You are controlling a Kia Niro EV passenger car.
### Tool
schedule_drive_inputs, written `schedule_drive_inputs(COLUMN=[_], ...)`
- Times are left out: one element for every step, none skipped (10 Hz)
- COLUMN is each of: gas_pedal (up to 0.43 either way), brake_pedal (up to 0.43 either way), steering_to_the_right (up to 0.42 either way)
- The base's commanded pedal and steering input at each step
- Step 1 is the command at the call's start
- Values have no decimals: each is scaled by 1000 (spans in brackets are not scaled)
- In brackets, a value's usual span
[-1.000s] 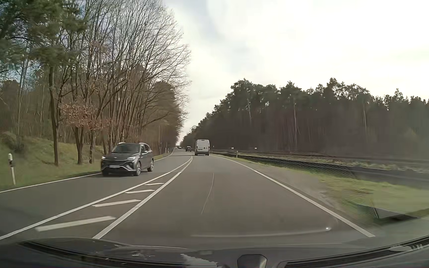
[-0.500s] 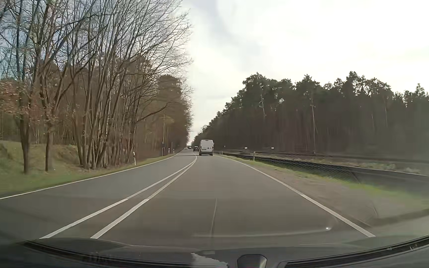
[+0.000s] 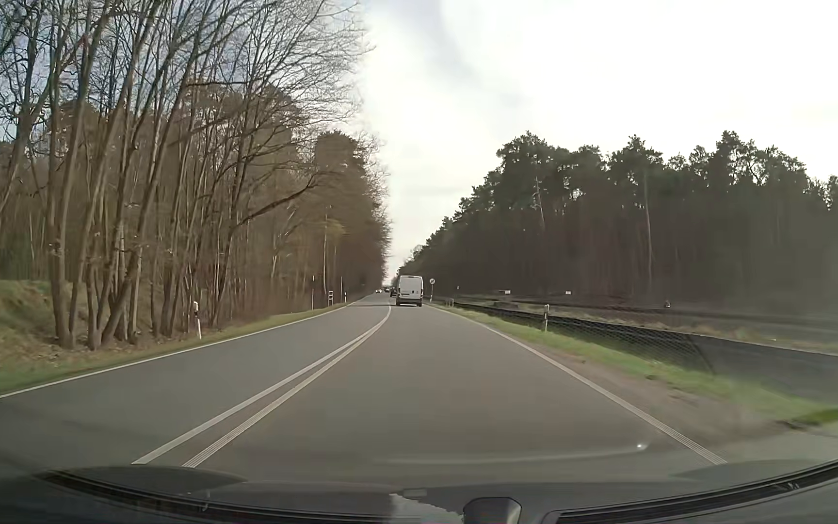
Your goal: Follow the waypoints while adhering to traffic rules and regulations
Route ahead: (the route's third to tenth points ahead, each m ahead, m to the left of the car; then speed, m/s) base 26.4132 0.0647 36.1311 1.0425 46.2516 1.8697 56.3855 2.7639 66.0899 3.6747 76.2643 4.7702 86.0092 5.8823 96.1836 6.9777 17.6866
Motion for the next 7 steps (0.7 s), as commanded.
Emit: schedule_drive_inputs(gas_pedal=[20,28,39,39,39,39,39], brake_pedal=[0,0,0,0,0,0,0], steering_to_the_right=[-19,-18,-18,-18,-16,-16,-15])
